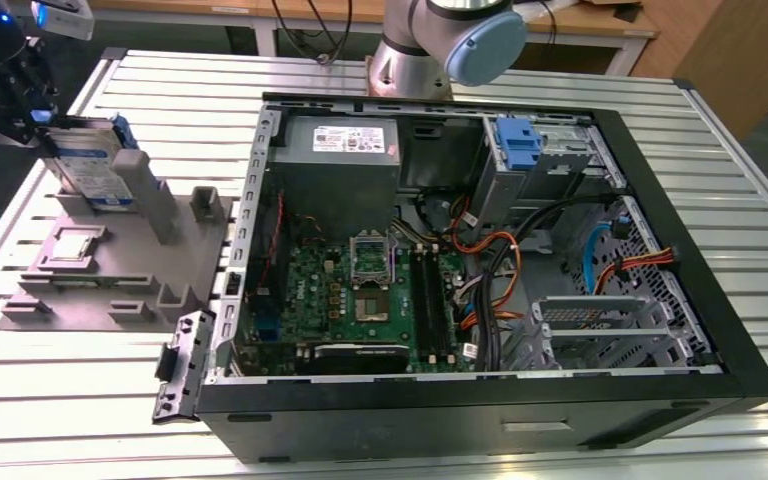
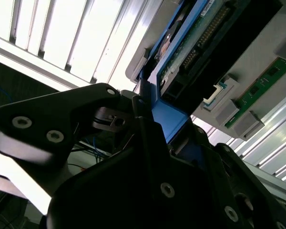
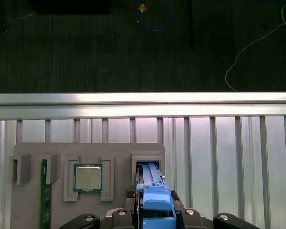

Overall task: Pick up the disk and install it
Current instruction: 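Pick up the disk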

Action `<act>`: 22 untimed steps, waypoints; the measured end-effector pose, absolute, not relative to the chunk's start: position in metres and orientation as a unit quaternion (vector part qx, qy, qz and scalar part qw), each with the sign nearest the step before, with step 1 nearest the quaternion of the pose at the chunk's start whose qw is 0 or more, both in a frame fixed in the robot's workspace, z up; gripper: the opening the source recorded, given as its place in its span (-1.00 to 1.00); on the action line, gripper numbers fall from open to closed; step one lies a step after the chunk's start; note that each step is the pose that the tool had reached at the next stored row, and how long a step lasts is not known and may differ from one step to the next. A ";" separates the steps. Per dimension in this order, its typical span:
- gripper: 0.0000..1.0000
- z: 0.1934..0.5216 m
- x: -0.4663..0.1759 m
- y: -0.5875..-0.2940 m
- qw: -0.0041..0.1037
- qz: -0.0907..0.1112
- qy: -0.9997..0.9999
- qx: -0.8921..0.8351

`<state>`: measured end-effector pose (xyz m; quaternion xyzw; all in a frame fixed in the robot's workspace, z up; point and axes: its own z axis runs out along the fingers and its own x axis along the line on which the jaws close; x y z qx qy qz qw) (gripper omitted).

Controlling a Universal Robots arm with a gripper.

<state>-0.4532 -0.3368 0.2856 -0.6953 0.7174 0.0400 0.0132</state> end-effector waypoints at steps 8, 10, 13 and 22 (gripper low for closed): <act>-0.25 0.285 -0.453 -0.337 0.011 0.038 0.714 -0.699; -0.25 0.286 -0.453 -0.337 0.011 0.038 0.712 -0.701; -0.25 0.286 -0.453 -0.337 0.011 0.038 0.712 -0.701; -0.25 0.286 -0.453 -0.337 0.011 0.038 0.712 -0.701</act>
